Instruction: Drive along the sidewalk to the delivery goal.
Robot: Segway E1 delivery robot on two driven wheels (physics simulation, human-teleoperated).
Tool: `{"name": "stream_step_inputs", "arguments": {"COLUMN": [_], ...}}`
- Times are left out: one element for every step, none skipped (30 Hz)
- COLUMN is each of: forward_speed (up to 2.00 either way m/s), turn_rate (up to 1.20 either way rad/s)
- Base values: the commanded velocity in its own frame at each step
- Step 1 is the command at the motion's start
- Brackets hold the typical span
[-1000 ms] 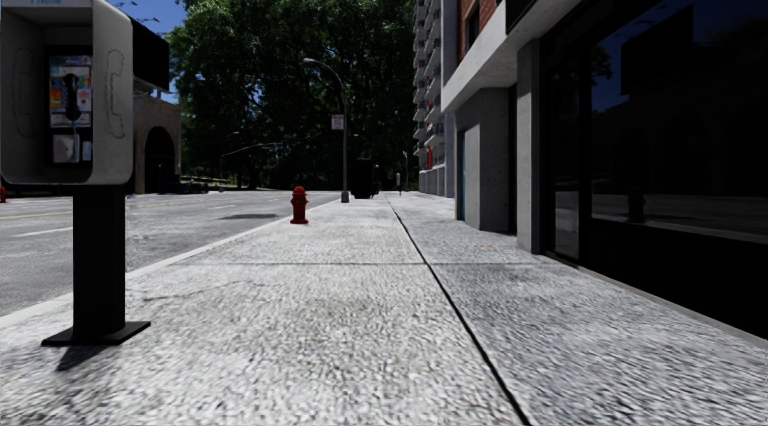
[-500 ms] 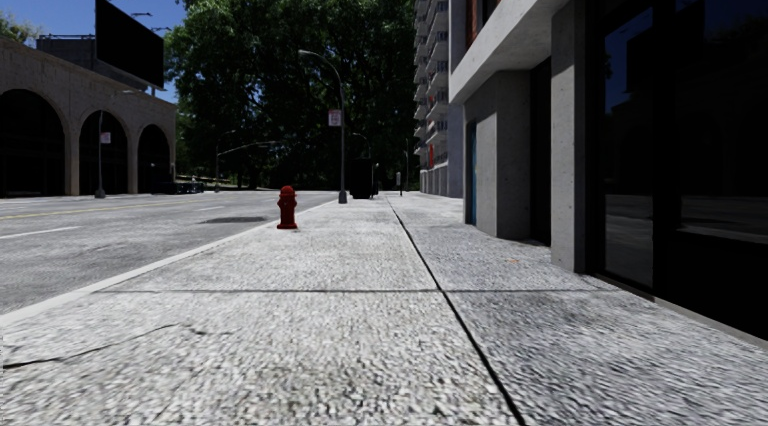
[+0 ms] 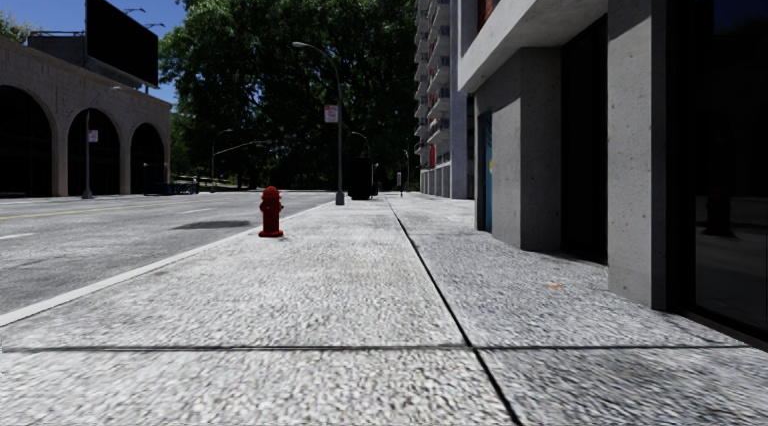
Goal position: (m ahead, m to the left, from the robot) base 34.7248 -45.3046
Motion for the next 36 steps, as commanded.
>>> {"name": "stream_step_inputs", "arguments": {"forward_speed": [2.00,2.00,2.00,2.00,2.00,2.00,2.00,2.00,2.00,2.00,2.00,2.00,2.00,2.00,2.00,2.00,2.00,2.00,2.00,2.00,2.00,2.00,2.00,2.00,2.00,2.00,2.00,2.00,2.00,2.00,2.00,2.00,2.00,2.00,2.00,2.00], "turn_rate": [0.00,0.00,0.00,0.00,0.00,0.00,0.00,0.00,0.00,0.00,0.00,0.00,0.00,0.00,0.00,0.00,0.00,0.00,0.00,0.00,0.00,0.00,0.00,0.00,0.00,0.00,0.00,0.00,0.00,0.00,0.00,0.00,0.00,0.00,0.00,0.00]}}
